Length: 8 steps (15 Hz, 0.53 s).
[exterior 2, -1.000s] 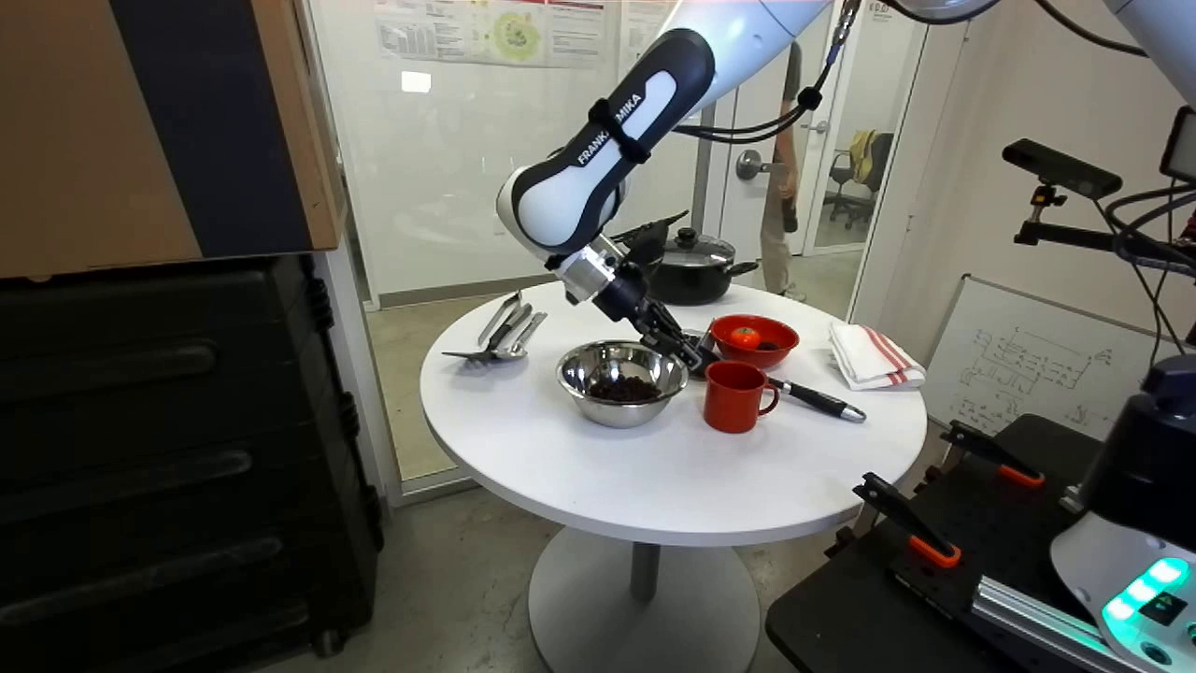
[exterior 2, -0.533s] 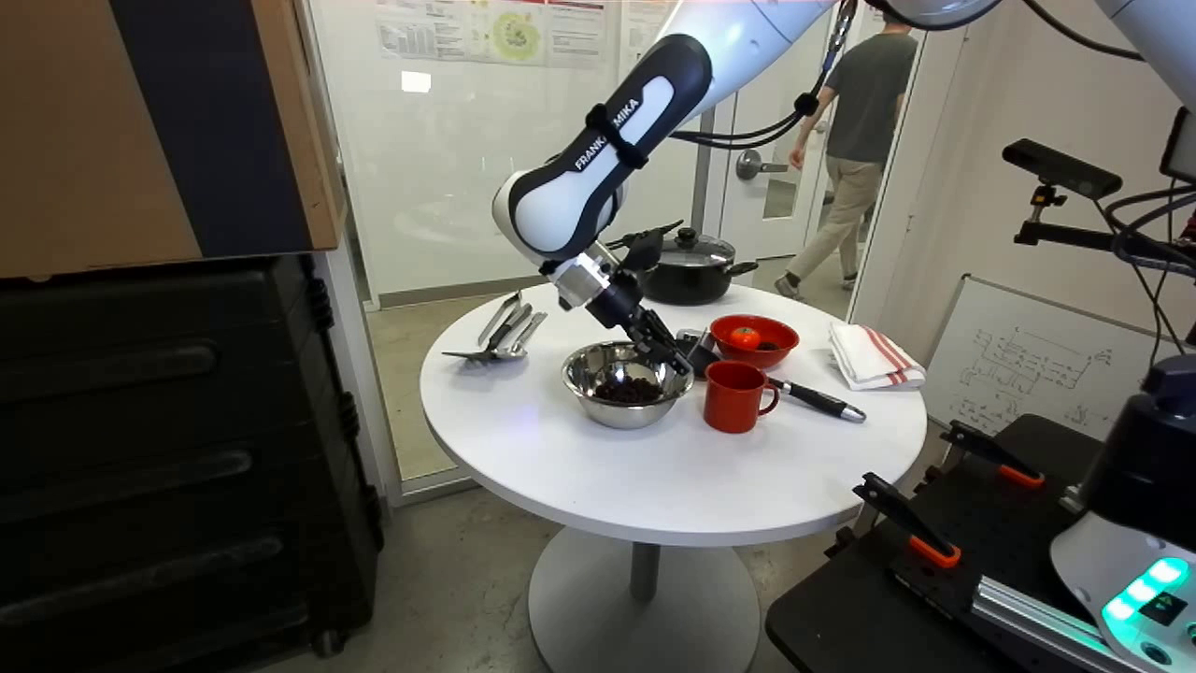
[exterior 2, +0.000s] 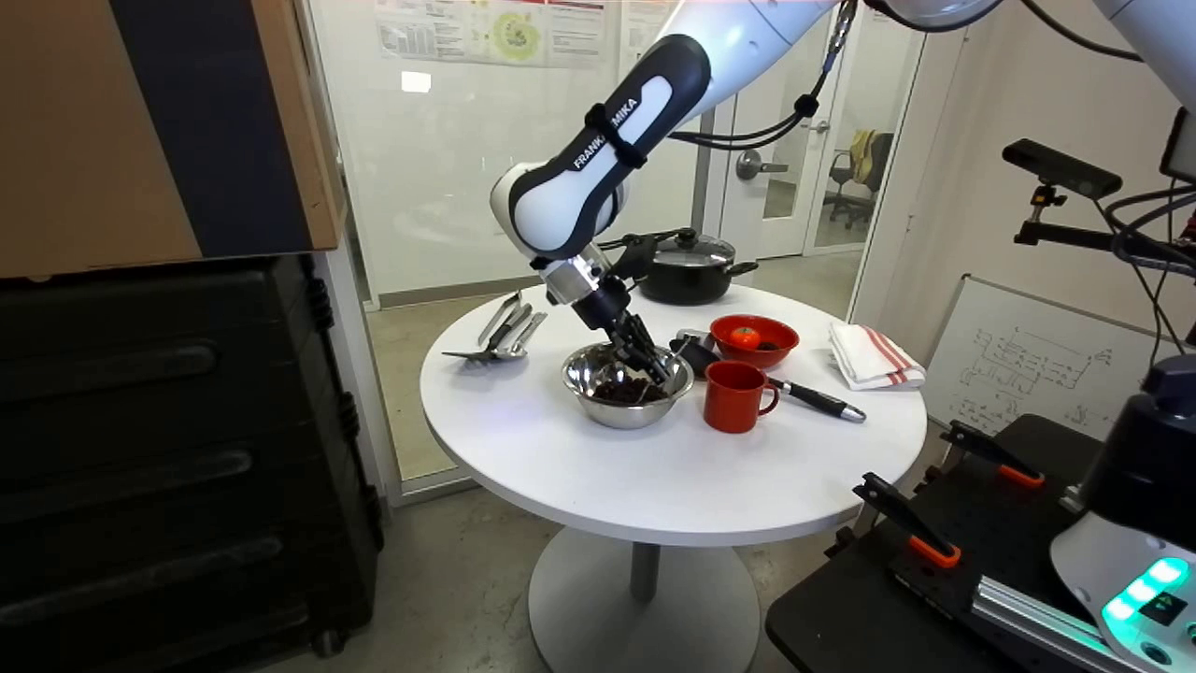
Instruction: Use the spoon to mix the contents of the silver bowl
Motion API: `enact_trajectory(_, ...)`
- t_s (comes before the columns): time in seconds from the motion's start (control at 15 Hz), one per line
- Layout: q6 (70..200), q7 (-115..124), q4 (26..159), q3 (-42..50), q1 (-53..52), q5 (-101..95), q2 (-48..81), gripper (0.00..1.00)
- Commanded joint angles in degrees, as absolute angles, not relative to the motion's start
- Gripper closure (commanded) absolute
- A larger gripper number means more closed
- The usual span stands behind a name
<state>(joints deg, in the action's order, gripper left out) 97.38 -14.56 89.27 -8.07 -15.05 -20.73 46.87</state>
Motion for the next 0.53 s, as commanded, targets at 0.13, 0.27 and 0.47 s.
enact_trajectory(0.13,102.92,-11.17,90.1,-7.2,-15.67,-22.39,46.02,0.97)
enact_trajectory(0.27,103.6,-10.34,90.72,-6.66,-15.91,-23.45,45.15,0.97)
enact_trajectory(0.47,103.59,-9.48,91.77,-6.27,-16.17,-24.73,44.22,0.97)
